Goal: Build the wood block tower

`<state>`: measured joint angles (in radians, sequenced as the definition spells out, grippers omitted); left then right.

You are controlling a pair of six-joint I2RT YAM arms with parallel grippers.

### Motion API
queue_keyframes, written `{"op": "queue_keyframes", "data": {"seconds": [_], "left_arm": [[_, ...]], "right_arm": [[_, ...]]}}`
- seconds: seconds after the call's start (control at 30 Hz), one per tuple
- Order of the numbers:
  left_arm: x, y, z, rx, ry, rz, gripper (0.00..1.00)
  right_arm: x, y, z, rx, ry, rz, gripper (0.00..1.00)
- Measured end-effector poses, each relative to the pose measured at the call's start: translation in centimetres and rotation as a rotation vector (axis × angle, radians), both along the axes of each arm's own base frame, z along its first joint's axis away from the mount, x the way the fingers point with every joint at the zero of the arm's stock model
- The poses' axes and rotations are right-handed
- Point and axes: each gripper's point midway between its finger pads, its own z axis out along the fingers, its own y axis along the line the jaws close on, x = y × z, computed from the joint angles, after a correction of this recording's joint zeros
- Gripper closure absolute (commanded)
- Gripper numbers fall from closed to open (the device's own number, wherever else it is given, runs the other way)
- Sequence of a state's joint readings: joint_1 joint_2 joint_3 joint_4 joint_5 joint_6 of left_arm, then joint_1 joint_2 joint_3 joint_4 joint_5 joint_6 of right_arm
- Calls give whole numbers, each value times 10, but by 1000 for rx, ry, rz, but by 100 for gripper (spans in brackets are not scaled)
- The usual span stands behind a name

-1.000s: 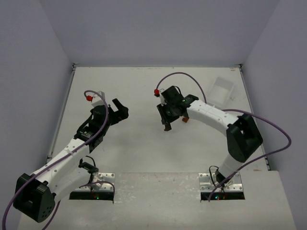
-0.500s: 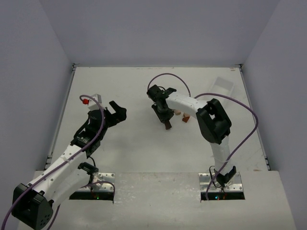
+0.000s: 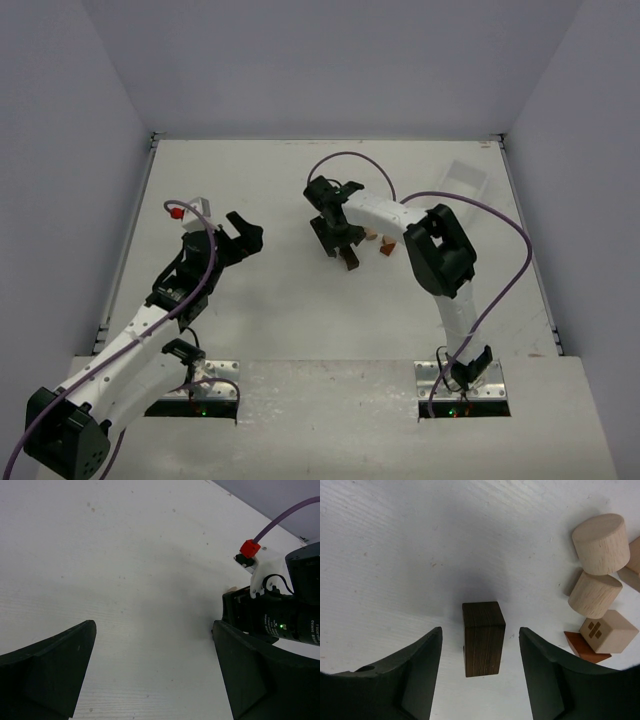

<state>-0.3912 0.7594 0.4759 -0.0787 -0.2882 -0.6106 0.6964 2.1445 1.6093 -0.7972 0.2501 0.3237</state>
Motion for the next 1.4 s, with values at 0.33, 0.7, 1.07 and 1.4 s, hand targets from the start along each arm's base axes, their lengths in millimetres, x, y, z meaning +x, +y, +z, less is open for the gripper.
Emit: {"op": "queue_keyframes", "data": {"seconds": [0.33, 0.7, 1.07, 1.4], "left_arm": [[-1, 1, 5, -6, -18, 5, 0], [0, 0, -3, 6, 11, 0, 0], [1, -1, -6, 10, 21, -6, 0], [0, -3, -6, 12, 21, -22, 0]], "right_arm": [[2, 2, 7, 31, -32, 14, 12], [-1, -37, 75, 227, -235, -44, 1], [-13, -109, 39, 181, -226, -321, 1], [24, -117, 19, 174, -241, -415, 25]]}}
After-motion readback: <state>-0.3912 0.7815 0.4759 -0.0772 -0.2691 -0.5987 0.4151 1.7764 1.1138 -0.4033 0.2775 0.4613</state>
